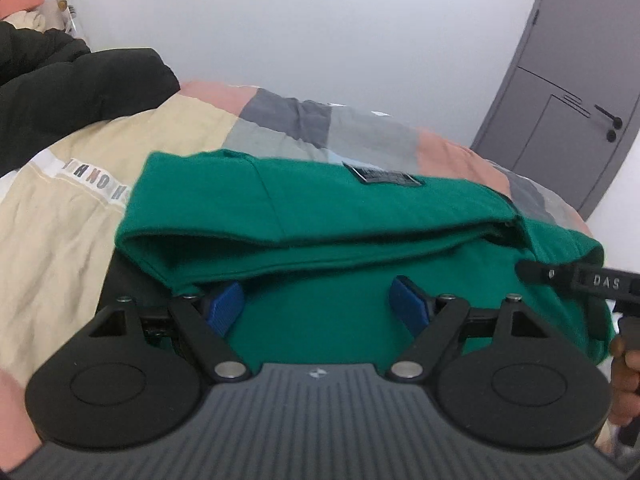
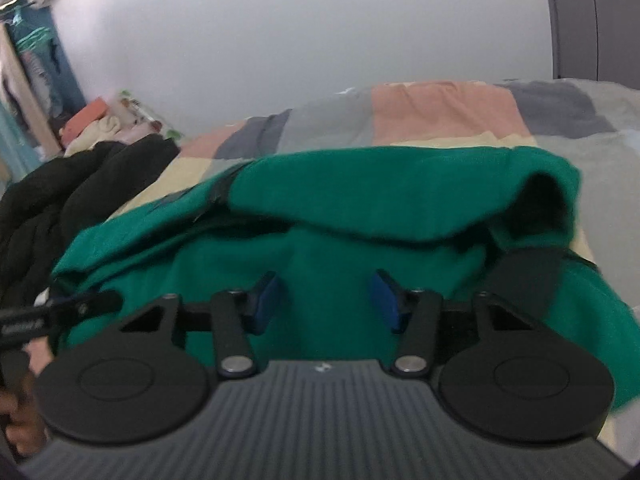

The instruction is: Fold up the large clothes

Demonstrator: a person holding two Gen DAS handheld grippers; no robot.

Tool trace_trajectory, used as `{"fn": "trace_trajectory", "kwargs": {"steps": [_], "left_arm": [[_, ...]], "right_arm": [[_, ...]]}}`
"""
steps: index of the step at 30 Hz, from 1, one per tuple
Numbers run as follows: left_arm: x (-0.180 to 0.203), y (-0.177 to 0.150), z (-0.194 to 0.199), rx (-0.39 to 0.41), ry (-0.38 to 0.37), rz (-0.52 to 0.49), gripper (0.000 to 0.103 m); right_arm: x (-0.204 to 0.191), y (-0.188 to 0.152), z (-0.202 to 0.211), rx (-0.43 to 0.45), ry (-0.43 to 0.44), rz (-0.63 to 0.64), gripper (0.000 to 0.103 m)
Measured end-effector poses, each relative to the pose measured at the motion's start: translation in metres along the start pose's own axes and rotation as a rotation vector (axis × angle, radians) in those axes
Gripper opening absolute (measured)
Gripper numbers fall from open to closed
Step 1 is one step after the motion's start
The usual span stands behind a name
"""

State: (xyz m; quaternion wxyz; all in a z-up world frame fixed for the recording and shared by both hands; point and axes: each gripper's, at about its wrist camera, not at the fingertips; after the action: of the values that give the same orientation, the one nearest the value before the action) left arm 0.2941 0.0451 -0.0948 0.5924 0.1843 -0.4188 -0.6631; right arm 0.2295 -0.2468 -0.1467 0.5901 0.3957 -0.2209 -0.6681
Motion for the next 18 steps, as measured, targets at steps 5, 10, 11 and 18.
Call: {"fn": "trace_trajectory", "kwargs": {"steps": [5,10,11,18], "left_arm": [[-0.009,0.020,-0.023,0.032,0.037,-0.010,0.084],[-0.020,0.036,-0.038,0.083,0.074,-0.002,0.083],[-0.021,0.037,-0.038,0.112,0.092,-0.010,0.083],[-0.015,0.041,-0.034,0.151,0.096,-0.043,0.083]], "right_arm": [[0.003,0.023,-0.040,-0.012,-0.033,0.016,0.054],[0.014,0.041,-0.060,0.044,-0.048,-0.033,0.052],[0.017,0.043,-0.061,0.062,-0.051,-0.037,0.053],[0.034,0.051,-0.045,0.172,-0.076,-0.080,0.055]]}}
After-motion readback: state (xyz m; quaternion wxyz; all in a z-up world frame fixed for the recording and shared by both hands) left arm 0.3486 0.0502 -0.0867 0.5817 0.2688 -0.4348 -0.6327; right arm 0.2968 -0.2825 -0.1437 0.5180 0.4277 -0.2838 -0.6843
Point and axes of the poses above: each gripper's, at about its wrist camera, not at the fingertips, and z roughly against the way its jaws point, x to its right, y to its top, and after that the axes turned 1 degree about -y, right-handed
